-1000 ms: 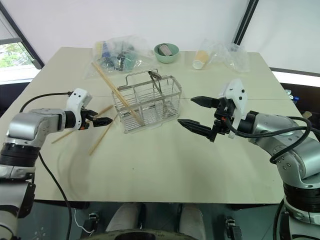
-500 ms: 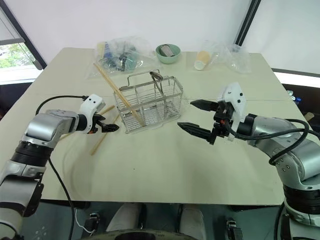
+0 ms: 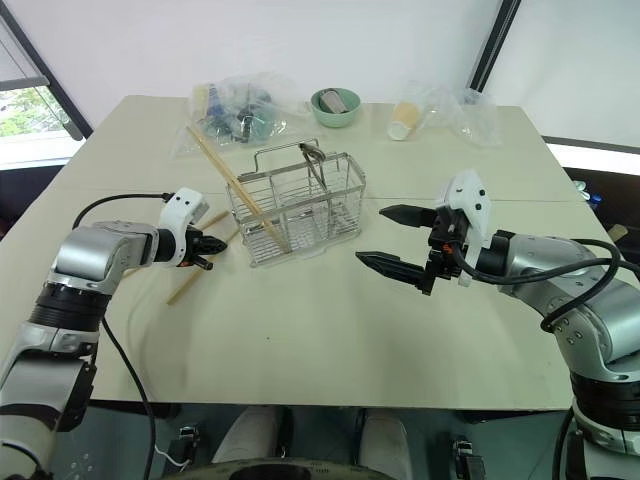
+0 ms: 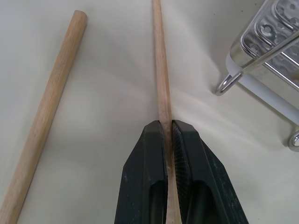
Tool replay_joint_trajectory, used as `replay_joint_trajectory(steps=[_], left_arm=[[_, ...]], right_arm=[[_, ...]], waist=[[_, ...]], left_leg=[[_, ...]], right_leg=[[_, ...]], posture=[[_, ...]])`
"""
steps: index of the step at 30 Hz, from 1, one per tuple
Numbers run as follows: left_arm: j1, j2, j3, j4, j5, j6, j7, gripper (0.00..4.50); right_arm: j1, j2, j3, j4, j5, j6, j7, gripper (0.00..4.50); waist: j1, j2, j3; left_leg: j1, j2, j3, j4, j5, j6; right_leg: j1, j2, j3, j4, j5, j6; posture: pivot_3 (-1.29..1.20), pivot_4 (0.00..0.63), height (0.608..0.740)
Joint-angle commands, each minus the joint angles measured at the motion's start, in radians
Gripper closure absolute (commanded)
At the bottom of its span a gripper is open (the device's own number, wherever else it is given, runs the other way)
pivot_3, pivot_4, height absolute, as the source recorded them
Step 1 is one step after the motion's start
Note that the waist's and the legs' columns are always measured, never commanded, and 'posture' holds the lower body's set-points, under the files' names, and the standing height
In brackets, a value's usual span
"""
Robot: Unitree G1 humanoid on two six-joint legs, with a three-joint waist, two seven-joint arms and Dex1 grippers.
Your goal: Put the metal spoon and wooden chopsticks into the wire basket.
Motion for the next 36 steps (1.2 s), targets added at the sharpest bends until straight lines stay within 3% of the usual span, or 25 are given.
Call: replay_joint_trajectory(steps=[1, 13, 17, 21, 24, 28, 32, 36], left_arm=[[-0.003, 0.004, 0.08, -0.003, -0.006, 0.014, 0.035, 4.45], [-0.051, -0.069, 0.54, -0.251, -0.174, -0.069, 0.206, 4.45], [-0.155, -0.178, 0.773, -0.314, -0.334, -0.075, 0.351, 4.45], [-0.235, -0.235, 0.869, -0.373, -0.48, -0.098, 0.433, 4.45], [-0.283, -0.273, 0.881, -0.42, -0.588, -0.093, 0.497, 4.45], [-0.272, -0.349, 0.79, -0.488, -0.636, -0.11, 0.564, 4.45], [-0.218, -0.423, 0.688, -0.515, -0.6, -0.17, 0.613, 4.45], [-0.157, -0.426, 0.535, -0.542, -0.493, -0.277, 0.576, 4.45]], right_arm=[[0.004, -0.014, -0.036, -0.019, 0.017, -0.018, 0.009, 0.0], [0.037, -0.053, -0.057, -0.003, 0.009, -0.034, 0.046, 0.0], [0.033, -0.045, -0.047, -0.001, 0.011, -0.028, 0.04, 0.0], [0.028, -0.045, -0.04, 0.006, 0.008, -0.027, 0.043, 0.0], [0.024, -0.047, -0.039, 0.015, 0.008, -0.026, 0.046, 0.0], [0.017, -0.044, -0.037, 0.018, 0.011, -0.019, 0.038, 0.0], [0.015, -0.042, -0.047, 0.012, 0.026, -0.005, 0.022, 0.0], [0.015, -0.042, -0.064, 0.005, 0.046, 0.014, 0.004, 0.0]], waist=[[0.0, 0.0, 0.0], [0.001, -0.002, 0.001], [0.002, -0.003, 0.001], [0.001, -0.003, 0.001], [0.001, -0.004, 0.001], [0.004, -0.004, 0.001], [0.003, -0.004, 0.001], [0.001, -0.005, 0.002]], left_leg=[[0.0, 0.0, 0.0, 0.0, 0.0, 0.0], [-0.001, 0.0, -0.001, 0.0, 0.0, 0.0], [-0.001, 0.0, -0.002, 0.001, 0.001, -0.002], [0.0, 0.0, -0.001, 0.001, 0.001, -0.002], [0.0, 0.0, -0.001, 0.001, 0.001, -0.003], [0.0, 0.0, -0.001, 0.001, 0.002, -0.005], [0.0, 0.0, 0.0, 0.004, 0.002, -0.005], [0.0, 0.001, 0.001, 0.004, 0.002, -0.005]], right_leg=[[0.0, 0.0, 0.0, 0.0, 0.0, 0.0], [0.0, -0.001, 0.0, -0.001, 0.0, 0.0], [0.001, -0.001, 0.001, -0.002, 0.0, 0.0], [0.002, -0.001, 0.0, -0.002, 0.001, 0.001], [0.002, 0.0, 0.0, -0.002, 0.003, 0.005], [0.003, -0.001, 0.0, -0.002, 0.003, 0.006], [0.004, -0.001, 0.0, -0.002, 0.003, 0.006], [0.003, 0.0, 0.0, -0.001, 0.004, 0.006]], posture=[[0.0, 0.15, 0.633], [0.0, 0.15, 0.633], [0.0, 0.15, 0.633], [0.0, 0.15, 0.633], [0.0, 0.15, 0.633], [0.0, 0.15, 0.633], [0.0, 0.15, 0.633], [0.0, 0.15, 0.633]])
